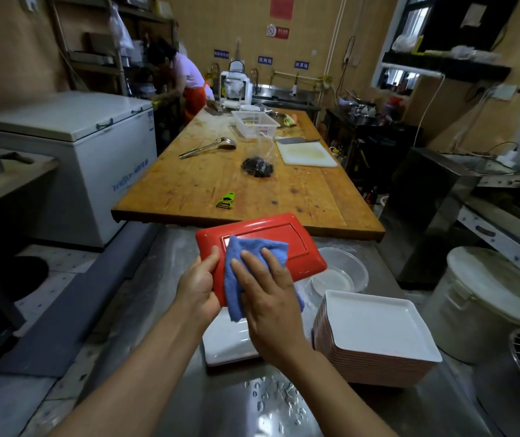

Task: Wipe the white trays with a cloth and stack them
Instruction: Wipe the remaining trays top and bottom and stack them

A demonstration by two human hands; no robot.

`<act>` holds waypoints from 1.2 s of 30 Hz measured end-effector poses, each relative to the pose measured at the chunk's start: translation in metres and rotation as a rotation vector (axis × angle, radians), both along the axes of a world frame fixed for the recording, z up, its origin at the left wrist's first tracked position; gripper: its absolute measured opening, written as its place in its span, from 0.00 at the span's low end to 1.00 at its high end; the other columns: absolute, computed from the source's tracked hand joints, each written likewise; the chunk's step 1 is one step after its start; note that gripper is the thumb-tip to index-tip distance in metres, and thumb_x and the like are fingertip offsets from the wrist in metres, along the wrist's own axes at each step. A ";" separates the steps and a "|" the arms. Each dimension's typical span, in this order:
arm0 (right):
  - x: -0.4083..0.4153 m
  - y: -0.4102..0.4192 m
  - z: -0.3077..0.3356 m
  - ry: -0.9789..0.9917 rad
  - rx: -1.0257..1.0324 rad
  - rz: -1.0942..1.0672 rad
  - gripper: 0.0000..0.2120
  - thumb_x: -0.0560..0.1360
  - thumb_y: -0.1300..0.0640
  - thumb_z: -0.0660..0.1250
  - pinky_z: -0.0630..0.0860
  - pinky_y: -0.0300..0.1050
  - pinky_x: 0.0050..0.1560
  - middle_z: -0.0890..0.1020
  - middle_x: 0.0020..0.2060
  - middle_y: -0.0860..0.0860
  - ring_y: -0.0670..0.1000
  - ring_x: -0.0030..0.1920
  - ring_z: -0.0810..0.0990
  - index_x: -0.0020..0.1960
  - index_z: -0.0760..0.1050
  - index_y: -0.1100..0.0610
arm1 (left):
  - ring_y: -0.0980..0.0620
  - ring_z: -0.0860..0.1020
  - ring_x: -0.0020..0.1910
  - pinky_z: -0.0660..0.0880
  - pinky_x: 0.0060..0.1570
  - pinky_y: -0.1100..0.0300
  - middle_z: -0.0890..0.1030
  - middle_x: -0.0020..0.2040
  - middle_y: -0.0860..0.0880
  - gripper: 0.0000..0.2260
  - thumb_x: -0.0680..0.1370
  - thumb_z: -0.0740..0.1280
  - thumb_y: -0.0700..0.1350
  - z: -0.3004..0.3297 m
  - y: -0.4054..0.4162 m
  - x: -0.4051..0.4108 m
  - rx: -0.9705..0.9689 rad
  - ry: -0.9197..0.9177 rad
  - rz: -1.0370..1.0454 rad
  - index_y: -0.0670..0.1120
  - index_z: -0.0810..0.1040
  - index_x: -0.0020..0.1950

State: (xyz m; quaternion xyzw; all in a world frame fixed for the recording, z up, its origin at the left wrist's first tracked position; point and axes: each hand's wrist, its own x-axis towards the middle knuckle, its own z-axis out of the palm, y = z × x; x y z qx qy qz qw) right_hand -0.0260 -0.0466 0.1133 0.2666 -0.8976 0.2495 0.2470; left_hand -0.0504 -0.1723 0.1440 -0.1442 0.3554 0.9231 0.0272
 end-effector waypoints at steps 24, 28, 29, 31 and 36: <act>-0.049 0.081 0.023 -0.408 -0.329 -0.370 0.14 0.81 0.60 0.52 0.63 0.45 0.48 0.76 0.53 0.63 0.62 0.55 0.74 0.62 0.72 0.63 | 0.42 0.84 0.45 0.79 0.34 0.44 0.84 0.48 0.41 0.09 0.80 0.60 0.45 -0.019 -0.013 0.005 -0.047 0.013 -0.151 0.46 0.77 0.57; -0.044 0.103 0.026 -0.450 -0.402 -0.456 0.13 0.81 0.61 0.53 0.67 0.51 0.45 0.78 0.46 0.65 0.64 0.48 0.76 0.51 0.74 0.67 | 0.41 0.83 0.47 0.79 0.36 0.43 0.84 0.51 0.40 0.11 0.80 0.60 0.45 -0.018 -0.010 0.000 -0.049 0.023 -0.181 0.46 0.76 0.59; -0.043 0.110 0.026 -0.457 -0.431 -0.486 0.13 0.81 0.61 0.53 0.69 0.50 0.45 0.79 0.46 0.64 0.62 0.48 0.76 0.52 0.74 0.67 | 0.41 0.83 0.47 0.79 0.36 0.43 0.83 0.51 0.40 0.11 0.80 0.60 0.45 -0.018 -0.008 -0.001 -0.053 0.027 -0.188 0.46 0.76 0.59; -0.038 0.123 0.025 -0.456 -0.488 -0.527 0.12 0.80 0.60 0.55 0.71 0.44 0.39 0.80 0.45 0.60 0.58 0.46 0.78 0.53 0.75 0.63 | 0.43 0.83 0.47 0.80 0.36 0.45 0.84 0.51 0.41 0.11 0.80 0.60 0.45 -0.015 -0.003 -0.002 -0.055 0.051 -0.204 0.45 0.76 0.59; -0.032 0.151 0.022 -0.455 -0.649 -0.657 0.09 0.80 0.56 0.55 0.66 0.39 0.27 0.77 0.37 0.55 0.53 0.34 0.75 0.48 0.73 0.57 | 0.47 0.83 0.46 0.81 0.47 0.49 0.84 0.49 0.43 0.16 0.73 0.63 0.44 0.000 0.015 -0.002 -0.279 0.244 -0.258 0.43 0.77 0.59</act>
